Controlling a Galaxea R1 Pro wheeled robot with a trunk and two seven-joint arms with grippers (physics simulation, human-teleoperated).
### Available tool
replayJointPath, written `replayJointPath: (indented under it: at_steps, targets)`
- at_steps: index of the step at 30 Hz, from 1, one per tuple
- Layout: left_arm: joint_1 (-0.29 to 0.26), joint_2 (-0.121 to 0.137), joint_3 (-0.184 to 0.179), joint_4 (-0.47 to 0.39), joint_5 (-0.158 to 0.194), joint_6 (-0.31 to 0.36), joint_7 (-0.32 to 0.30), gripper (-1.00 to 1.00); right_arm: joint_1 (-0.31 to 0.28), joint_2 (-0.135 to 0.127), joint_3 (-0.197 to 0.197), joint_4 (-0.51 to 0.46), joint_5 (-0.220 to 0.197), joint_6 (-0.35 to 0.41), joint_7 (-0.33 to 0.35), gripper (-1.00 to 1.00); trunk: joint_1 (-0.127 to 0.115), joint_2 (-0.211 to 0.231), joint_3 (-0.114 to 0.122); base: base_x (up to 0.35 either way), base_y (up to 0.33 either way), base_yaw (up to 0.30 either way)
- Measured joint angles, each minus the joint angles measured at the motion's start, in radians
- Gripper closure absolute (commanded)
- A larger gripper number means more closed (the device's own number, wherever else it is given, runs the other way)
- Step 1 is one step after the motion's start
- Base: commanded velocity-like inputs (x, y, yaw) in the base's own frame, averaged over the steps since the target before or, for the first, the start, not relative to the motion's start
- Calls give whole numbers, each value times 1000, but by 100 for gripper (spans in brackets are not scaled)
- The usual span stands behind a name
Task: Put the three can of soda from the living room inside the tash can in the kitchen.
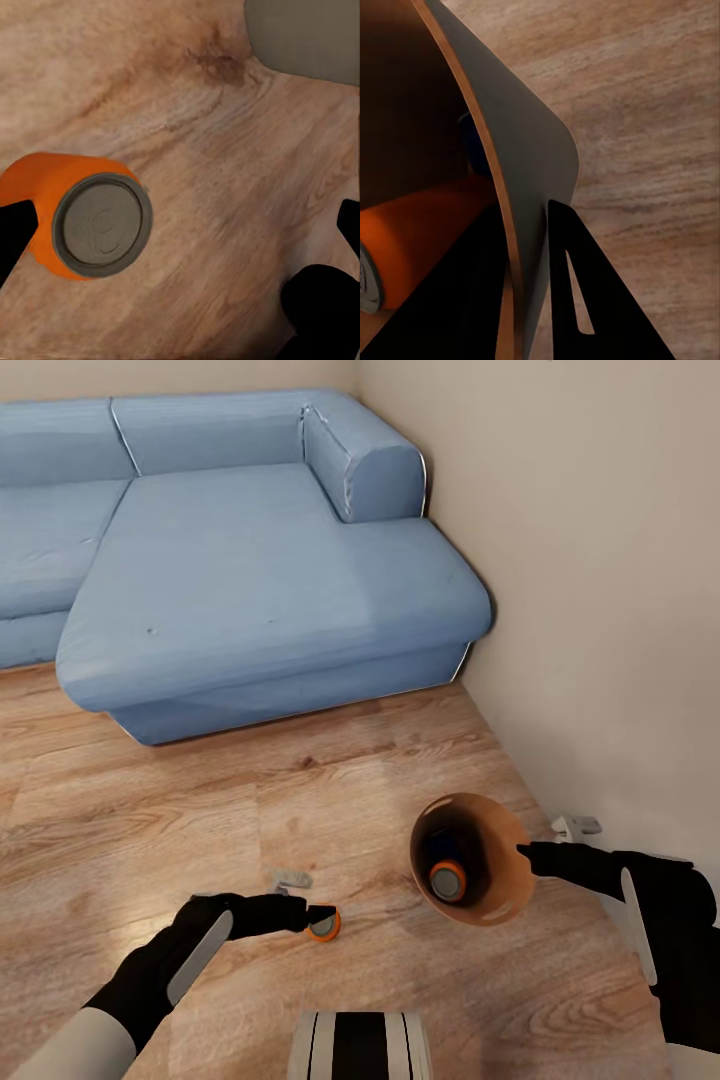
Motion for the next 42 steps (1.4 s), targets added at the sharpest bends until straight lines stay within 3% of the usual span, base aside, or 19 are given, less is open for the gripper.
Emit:
replayJointPath:
  at_steps: [3,7,10,13,15,18,28,30,32,36,42]
  targets:
    - [0,-38,-4,-9,-7,22,142,-100,0,1,1,0,-2,0,0,100,0,0,0,0,0,0]
    - [0,-48,-4,-11,-7,20,224,-100,0,1,3,0,-3,1,1,100,0,0,0,0,0,0]
    - [0,-86,-5,-7,-14,19,304,-100,0,1,3,0,-1,0,0,100,0,0,0,0,0,0]
    - [0,-112,-5,-2,-58,20,365,-100,0,0,4,0,-1,0,0,100,0,0,0,0,0,0]
    - [0,-132,-3,2,-107,20,402,-100,0,1,4,0,-1,0,0,100,0,0,0,0,0,0]
    - [0,-148,-2,7,-133,19,418,-100,0,1,2,0,-3,1,1,100,0,0,0,0,0,0]
    - [0,-154,-3,42,-145,14,425,-100,0,0,2,0,-3,2,2,100,0,0,0,0,0,0]
    - [0,-165,-3,61,-172,11,428,-100,0,0,2,0,-3,2,2,100,0,0,0,0,0,0]
    - [0,-194,-2,82,-205,-1,451,-100,0,0,3,0,-3,2,2,100,0,0,0,0,0,0]
    - [0,-253,0,132,-258,-20,550,-100,0,0,5,-1,-2,1,2,100,0,0,0,0,0,0]
    - [0,-267,1,141,-268,-52,586,-100,0,2,9,-1,-5,2,2,100,0,0,0,0,0,0]
